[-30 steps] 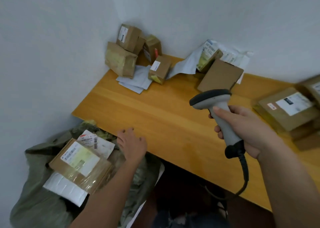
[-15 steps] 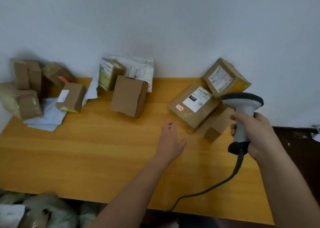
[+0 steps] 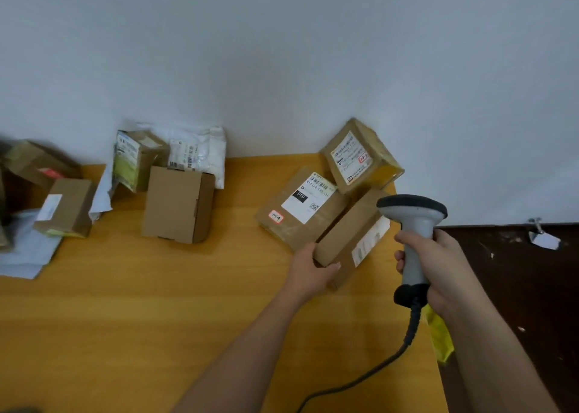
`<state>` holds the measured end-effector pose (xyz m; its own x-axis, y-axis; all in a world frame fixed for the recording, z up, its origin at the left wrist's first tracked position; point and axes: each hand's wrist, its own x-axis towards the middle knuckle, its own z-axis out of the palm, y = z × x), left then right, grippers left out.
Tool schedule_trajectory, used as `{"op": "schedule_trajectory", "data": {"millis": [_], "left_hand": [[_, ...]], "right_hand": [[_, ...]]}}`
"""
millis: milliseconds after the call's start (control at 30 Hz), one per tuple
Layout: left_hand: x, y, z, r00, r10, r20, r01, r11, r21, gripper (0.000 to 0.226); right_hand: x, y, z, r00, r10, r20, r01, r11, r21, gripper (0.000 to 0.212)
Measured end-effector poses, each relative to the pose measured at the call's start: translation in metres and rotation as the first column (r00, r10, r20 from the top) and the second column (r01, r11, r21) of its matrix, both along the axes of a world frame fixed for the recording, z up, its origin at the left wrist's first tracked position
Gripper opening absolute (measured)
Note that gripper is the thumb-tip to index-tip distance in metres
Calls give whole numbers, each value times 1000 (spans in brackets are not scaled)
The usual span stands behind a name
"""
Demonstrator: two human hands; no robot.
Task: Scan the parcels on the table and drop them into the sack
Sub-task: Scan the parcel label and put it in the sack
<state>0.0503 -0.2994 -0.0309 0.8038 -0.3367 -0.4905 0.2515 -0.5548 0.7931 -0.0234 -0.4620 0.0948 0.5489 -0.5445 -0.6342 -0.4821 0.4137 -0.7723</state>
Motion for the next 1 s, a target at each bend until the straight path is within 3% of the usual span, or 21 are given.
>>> {"op": "schedule_trajectory", "data": {"millis": [67,200,367,500,667,800,1000], "left_hand": [[5,27,4,963,116,-244,-140,987,-85,41],[6,104,0,755,340,-561,-441,896,-51,36],[-3,187,8,571,543,-616,-703,711,-25,62],[-16,222,13,488,615,-619,-807,588,-52,50],[-26,243,0,353,636,-686,-915,388,-111,42],[-30,241,-2,336,622,-708,-929,345,-137,33],[-34,238,-4,422,599,-680,-877,461,-137,29]], "right_hand": [[7,4,1,1000,17,21,-17,1000,10,27],[26,23,4,996,74,45,-75,997,26,23],[47,56,6,979,189,78,-194,980,54,16],[62,76,-3,963,266,41,-266,964,-11,27],[68,101,-18,937,350,-10,-349,936,35,29],[68,122,-17,905,426,13,-426,904,33,21],[69,139,-8,855,519,23,-519,854,45,17]]}}
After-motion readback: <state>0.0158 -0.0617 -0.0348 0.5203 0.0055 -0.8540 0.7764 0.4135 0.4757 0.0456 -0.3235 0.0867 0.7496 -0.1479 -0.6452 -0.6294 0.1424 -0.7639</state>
